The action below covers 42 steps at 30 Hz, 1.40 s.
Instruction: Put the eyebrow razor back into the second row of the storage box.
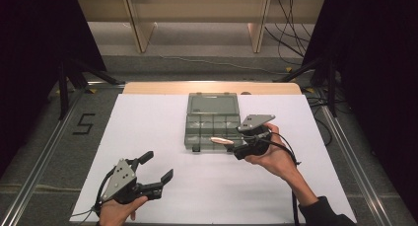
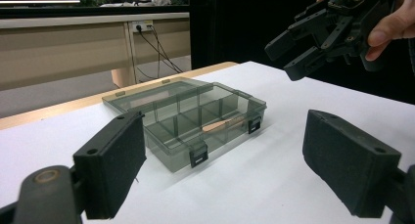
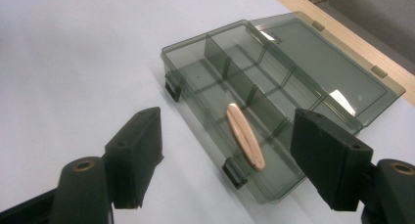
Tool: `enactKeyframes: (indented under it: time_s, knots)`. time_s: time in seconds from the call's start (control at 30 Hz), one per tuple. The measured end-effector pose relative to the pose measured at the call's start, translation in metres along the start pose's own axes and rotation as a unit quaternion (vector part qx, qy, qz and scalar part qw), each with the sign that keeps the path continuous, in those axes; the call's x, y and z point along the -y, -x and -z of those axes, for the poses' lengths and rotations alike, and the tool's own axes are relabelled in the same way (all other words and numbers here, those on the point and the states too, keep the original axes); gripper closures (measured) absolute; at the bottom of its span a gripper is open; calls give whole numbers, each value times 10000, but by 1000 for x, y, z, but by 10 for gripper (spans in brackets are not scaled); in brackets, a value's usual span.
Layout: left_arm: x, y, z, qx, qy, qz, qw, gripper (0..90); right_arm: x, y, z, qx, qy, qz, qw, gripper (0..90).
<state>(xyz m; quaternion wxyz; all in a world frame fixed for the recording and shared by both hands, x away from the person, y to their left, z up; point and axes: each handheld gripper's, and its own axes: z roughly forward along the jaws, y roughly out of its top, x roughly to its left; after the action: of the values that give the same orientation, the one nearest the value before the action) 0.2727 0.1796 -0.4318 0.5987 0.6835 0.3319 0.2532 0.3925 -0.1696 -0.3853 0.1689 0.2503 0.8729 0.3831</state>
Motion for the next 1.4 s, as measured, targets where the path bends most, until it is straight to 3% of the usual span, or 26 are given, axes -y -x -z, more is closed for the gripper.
enactKeyframes:
  time_s: [0.63, 0.93, 1.4]
  knots:
    - [0, 0, 0, 17, 8, 4, 10000, 159, 23, -4, 15, -66, 488, -394, 9980, 255]
    - [0, 0, 0, 15, -4, -2, 10000, 159, 37, -6, 21, -10, 818, -557, 9951, 243]
    - [0, 0, 0, 8, -3, 5, 10000, 159, 53, -16, 28, -90, 1123, -818, 9903, 213]
